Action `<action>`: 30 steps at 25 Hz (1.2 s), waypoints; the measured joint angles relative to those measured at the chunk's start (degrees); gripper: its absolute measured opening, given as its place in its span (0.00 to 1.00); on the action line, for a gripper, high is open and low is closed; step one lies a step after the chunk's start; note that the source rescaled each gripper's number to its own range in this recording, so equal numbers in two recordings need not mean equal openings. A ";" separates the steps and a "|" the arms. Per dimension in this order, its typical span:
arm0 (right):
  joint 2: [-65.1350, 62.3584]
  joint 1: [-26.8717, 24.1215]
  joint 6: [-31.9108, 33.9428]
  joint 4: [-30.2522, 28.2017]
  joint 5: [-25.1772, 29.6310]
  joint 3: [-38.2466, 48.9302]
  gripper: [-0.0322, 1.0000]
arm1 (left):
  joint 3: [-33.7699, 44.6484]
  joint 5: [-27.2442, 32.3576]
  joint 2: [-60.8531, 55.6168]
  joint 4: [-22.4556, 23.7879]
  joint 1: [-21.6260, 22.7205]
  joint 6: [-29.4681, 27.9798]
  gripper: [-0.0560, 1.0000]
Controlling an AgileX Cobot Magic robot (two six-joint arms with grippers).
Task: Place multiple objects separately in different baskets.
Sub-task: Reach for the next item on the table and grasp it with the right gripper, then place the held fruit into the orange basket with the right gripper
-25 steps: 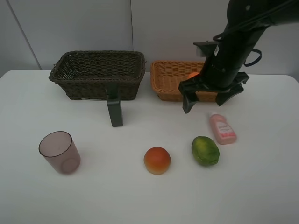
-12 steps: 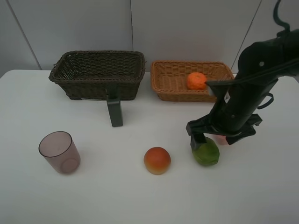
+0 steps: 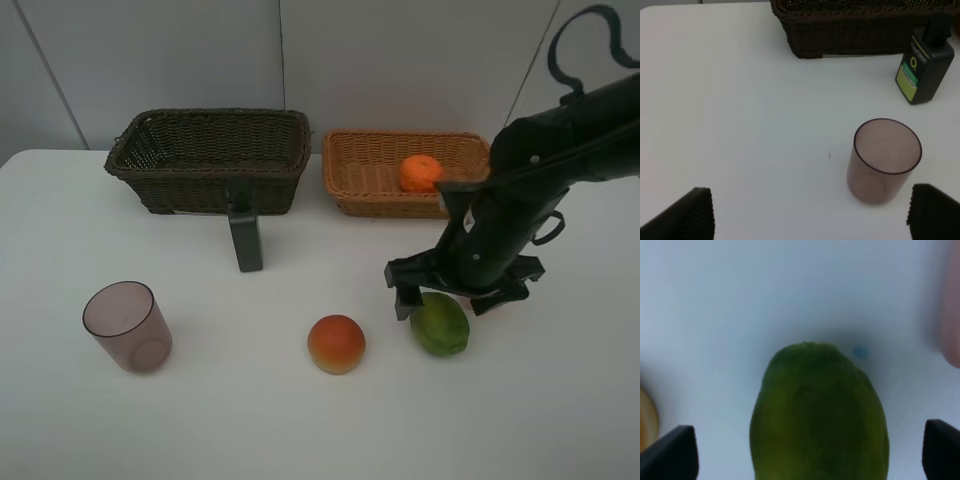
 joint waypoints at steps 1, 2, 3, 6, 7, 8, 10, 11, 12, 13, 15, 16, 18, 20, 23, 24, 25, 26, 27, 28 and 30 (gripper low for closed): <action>0.54 0.00 0.55 -0.51 -0.06 0.00 0.95 | 0.00 0.00 0.00 0.00 0.00 0.00 1.00; 1.12 0.00 1.18 -1.08 -0.13 0.00 0.95 | 0.00 0.00 0.00 0.00 0.00 0.00 1.00; 1.61 0.00 1.54 -1.43 -0.13 0.00 0.95 | 0.00 0.00 0.00 0.00 0.00 0.00 1.00; 2.69 0.00 1.96 -1.65 -1.05 0.00 0.95 | 0.00 0.00 0.00 0.00 0.00 0.00 1.00; 3.15 0.00 2.08 -1.72 -1.50 0.00 0.95 | 0.00 0.00 0.00 0.00 0.00 0.00 1.00; 3.59 0.00 2.06 -1.72 -1.90 0.00 0.95 | 0.00 0.00 0.00 0.00 0.00 0.00 1.00; 4.70 0.00 2.06 -1.65 -2.54 0.00 0.95 | 0.00 0.00 0.00 0.00 0.00 0.00 1.00; 5.24 0.00 2.06 -1.65 -2.97 0.00 0.95 | 0.00 0.00 0.00 0.00 0.00 0.00 1.00; 5.62 0.00 2.06 -1.65 -3.24 0.00 0.95 | 0.00 0.00 0.00 0.00 0.00 0.00 1.00; 6.00 0.00 2.06 -1.65 -3.36 0.00 0.95 | 0.00 0.00 0.00 0.00 0.00 0.00 1.00; 6.65 0.00 2.06 -1.65 -3.48 0.00 0.95 | 0.00 0.00 0.00 0.00 0.00 0.00 1.00; 6.95 0.00 2.06 -1.65 -3.56 0.00 0.95 | 0.00 0.00 0.00 0.00 0.00 0.00 1.00; 7.57 0.00 2.06 -1.65 -3.74 0.00 0.90 | 0.00 0.00 0.00 0.00 0.00 0.00 1.00; 8.02 0.00 2.06 -1.65 -3.90 0.00 0.68 | 0.00 0.00 0.00 0.00 0.00 0.00 1.00; 8.23 0.00 2.06 -1.65 -4.23 -0.05 0.22 | 0.00 0.00 0.00 0.00 0.00 0.00 1.00; 8.23 0.00 2.06 -1.65 -4.31 -0.05 0.22 | 0.00 0.00 0.00 0.00 0.00 0.00 1.00; 8.23 0.00 2.06 -1.65 -4.44 -0.05 0.22 | 0.00 0.00 0.00 0.00 0.00 0.00 1.00; 8.23 0.00 2.06 -1.65 -4.65 -0.05 0.22 | 0.00 0.00 0.00 0.00 0.00 0.00 1.00; 8.23 0.00 2.06 -1.65 -4.79 -0.05 0.22 | 0.00 0.00 0.00 0.00 0.00 0.00 1.00; 8.23 0.00 2.06 -1.65 -4.91 -0.05 0.22 | 0.00 0.00 0.00 0.00 0.00 0.00 1.00; 8.23 0.00 2.06 -1.65 -5.13 -0.05 0.22 | 0.00 0.00 0.00 0.00 0.00 0.00 1.00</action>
